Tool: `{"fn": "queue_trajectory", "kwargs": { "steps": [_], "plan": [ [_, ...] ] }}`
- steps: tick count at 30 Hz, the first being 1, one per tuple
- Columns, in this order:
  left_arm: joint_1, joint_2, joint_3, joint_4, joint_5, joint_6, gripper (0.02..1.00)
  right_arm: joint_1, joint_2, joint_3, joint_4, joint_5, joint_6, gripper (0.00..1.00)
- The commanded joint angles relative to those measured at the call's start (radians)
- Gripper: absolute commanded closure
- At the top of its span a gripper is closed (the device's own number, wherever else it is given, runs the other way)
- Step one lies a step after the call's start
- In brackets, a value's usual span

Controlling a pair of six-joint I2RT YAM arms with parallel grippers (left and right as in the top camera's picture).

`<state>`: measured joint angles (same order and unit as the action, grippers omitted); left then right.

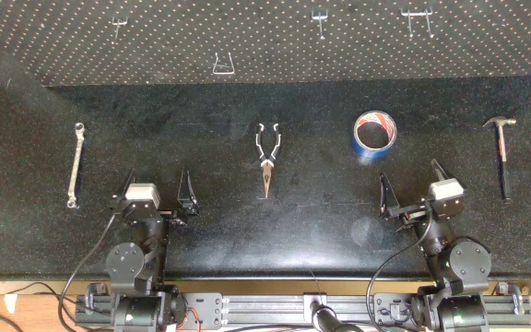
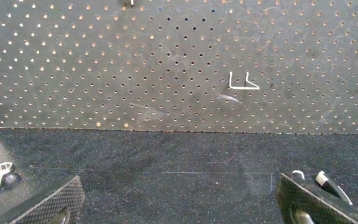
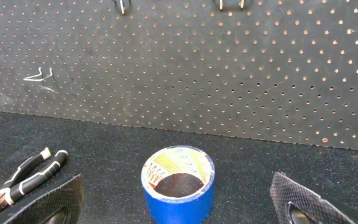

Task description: Place Tools Onto Pegboard

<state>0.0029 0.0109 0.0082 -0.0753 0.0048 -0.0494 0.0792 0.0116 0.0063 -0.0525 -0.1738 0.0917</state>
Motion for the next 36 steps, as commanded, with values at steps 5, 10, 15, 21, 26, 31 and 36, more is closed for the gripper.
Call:
{"fn": "queue_trajectory", "kwargs": {
  "steps": [5,10,15,21,26,31,36],
  "plan": [
    [-0.004,-0.008,-0.003,-0.005,0.008,-0.002,0.023,0.005,-0.011,-0.002,-0.007,0.013,-0.011,0.025],
    [-0.004,-0.008,-0.003,-0.005,0.008,-0.002,0.023,0.005,-0.011,-0.002,-0.007,0.013,-0.011,0.025],
    [-0.004,-0.008,-0.003,-0.005,0.008,-0.002,0.023,0.005,-0.011,-0.002,-0.007,0.013,-0.011,0.025],
    [-0.004,-0.006,-0.003,-0.002,0.074,0.084,0.025,0.005,-0.011,-0.002,-0.007,0.013,-0.011,0.025],
    [0.227,0.529,0.397,-0.376,-0.023,0.325,0.025,0.005,-0.011,-0.002,-0.007,0.013,-0.011,0.025],
    [0.62,1.079,0.896,-0.762,-0.147,0.406,0.025,0.005,-0.011,-0.002,-0.007,0.013,-0.011,0.025],
    [0.75,1.416,1.001,-0.781,-0.107,0.594,0.025,0.005,-0.011,-0.002,-0.007,0.013,-0.011,0.025]
  ]
}}
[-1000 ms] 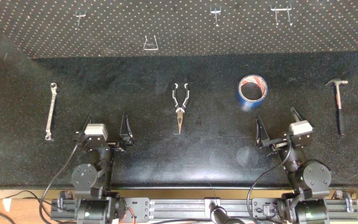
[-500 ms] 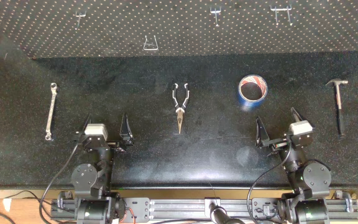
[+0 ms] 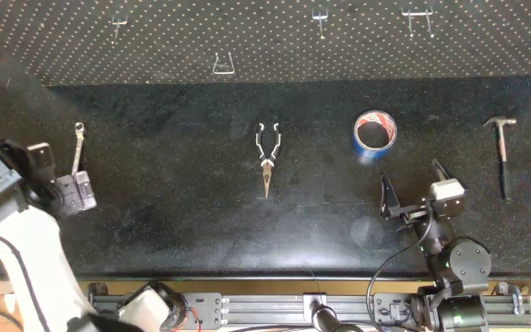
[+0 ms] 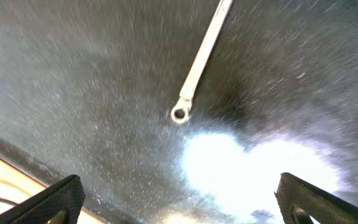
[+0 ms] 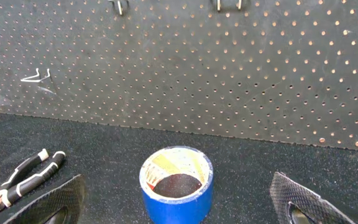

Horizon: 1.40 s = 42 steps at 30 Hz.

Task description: Place Tools Onto Pegboard

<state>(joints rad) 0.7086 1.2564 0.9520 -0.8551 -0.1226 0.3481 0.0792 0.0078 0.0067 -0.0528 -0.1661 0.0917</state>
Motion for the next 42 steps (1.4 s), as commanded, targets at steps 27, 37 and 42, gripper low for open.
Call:
{"fn": "queue_trajectory", "kwargs": {
  "steps": [27,37,42],
  "plan": [
    [0.015,0.665,0.304,-0.005,0.161,0.341,0.397,0.005,-0.007,-0.003,-0.006,0.005,-0.011,0.025],
    [0.011,0.665,0.299,-0.028,0.161,0.205,0.978,0.005,-0.007,-0.003,-0.006,0.005,-0.011,0.025],
    [0.008,0.656,0.299,-0.051,0.161,0.119,0.991,0.005,-0.007,-0.003,-0.006,0.005,-0.011,0.025]
  ]
}}
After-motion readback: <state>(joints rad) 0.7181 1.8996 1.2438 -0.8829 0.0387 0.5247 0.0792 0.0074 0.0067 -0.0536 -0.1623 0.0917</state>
